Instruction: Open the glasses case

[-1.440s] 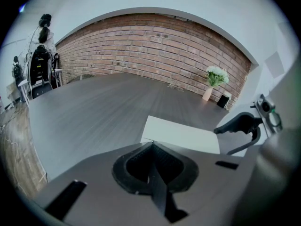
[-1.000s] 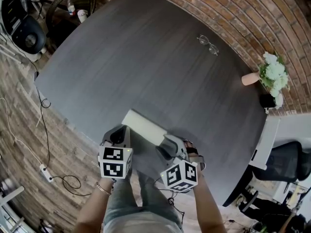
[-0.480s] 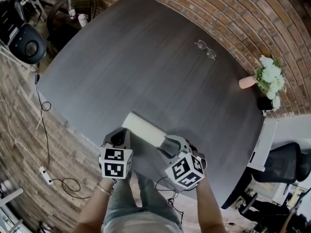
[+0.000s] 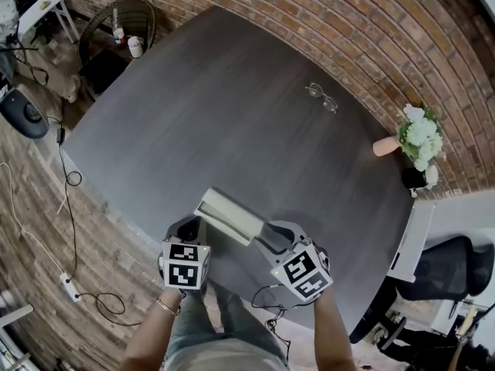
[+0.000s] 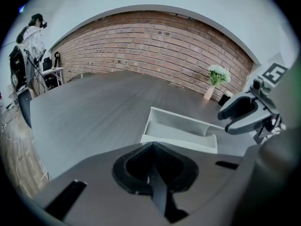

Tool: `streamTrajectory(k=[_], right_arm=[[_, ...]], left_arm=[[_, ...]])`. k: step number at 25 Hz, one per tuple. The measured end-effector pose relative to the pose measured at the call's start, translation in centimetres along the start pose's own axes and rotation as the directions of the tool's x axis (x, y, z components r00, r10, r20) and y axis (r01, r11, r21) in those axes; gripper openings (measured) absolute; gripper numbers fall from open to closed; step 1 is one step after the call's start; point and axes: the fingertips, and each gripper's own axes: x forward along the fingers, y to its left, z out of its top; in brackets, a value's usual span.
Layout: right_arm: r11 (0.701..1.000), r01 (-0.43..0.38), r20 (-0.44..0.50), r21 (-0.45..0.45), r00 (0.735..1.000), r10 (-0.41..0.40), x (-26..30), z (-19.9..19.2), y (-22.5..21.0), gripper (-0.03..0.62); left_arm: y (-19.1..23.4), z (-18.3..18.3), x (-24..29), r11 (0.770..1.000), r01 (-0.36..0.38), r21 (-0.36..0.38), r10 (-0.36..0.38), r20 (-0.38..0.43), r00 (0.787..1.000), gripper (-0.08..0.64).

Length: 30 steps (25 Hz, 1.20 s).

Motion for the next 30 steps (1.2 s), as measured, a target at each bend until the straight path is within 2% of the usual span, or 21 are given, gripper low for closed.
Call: streamTrajectory(k=[3, 8, 13, 16, 18, 19, 22, 24, 27, 30], right_arm=[[1.000, 0.028, 0.001, 0.006, 1.000, -0.028, -0.1, 0.1, -1.3, 0.144], [0.997, 0.073, 0.018, 0.017, 0.997, -0.074, -0.6, 0.2, -2.8, 0.143], [0.989, 0.129, 0.095, 0.065, 0.986, -0.135, -2.4, 1.3, -3.6, 0.120], [0.974, 0.172, 0.177, 0.145, 0.964, -0.196, -4.5, 2.1, -4.1, 0.077], [0.952, 0.208, 0.254, 0.223, 0.931, -0.263, -6.5, 3.0, -4.8, 0.028], [0.936, 0.226, 0.297, 0.271, 0.905, -0.304, -7.7, 3.5, -5.3, 0.005], [0.875, 0.252, 0.400, 0.413, 0.813, -0.423, -11.7, 4.8, -6.3, 0.003], [0.841, 0.274, 0.438, 0.467, 0.755, -0.489, -14.3, 5.4, -6.7, 0.003], [0.789, 0.337, 0.460, 0.514, 0.668, -0.585, -18.1, 6.0, -7.3, 0.003], [0.724, 0.403, 0.447, 0.559, 0.588, -0.674, -21.1, 6.0, -7.9, 0.003]], left_arm=[[0.0, 0.0, -0.1, 1.000, -0.004, -0.006, 0.004, -0.003, 1.000, -0.005], [0.0, 0.1, -0.1, 1.000, -0.008, -0.005, 0.008, -0.012, 1.000, -0.005], [0.2, 0.1, -0.1, 1.000, -0.022, -0.001, 0.022, -0.034, 0.999, -0.005], [0.1, 0.4, -0.8, 0.999, -0.045, -0.015, 0.044, -0.041, 0.998, -0.005], [0.0, 1.8, -1.8, 0.998, -0.059, -0.016, 0.059, -0.005, 0.998, -0.005], [-0.2, 2.9, -2.6, 0.998, -0.062, -0.015, 0.063, 0.024, 0.998, -0.005], [-0.6, 6.7, -5.4, 0.998, -0.066, -0.016, 0.068, 0.130, 0.989, -0.005], [-0.7, 9.7, -8.0, 0.997, -0.071, -0.017, 0.073, 0.219, 0.973, -0.005], [-0.9, 14.4, -12.1, 0.996, -0.082, -0.021, 0.084, 0.375, 0.923, -0.005], [-1.1, 18.1, -15.6, 0.994, -0.100, -0.043, 0.108, 0.515, 0.850, -0.005]])
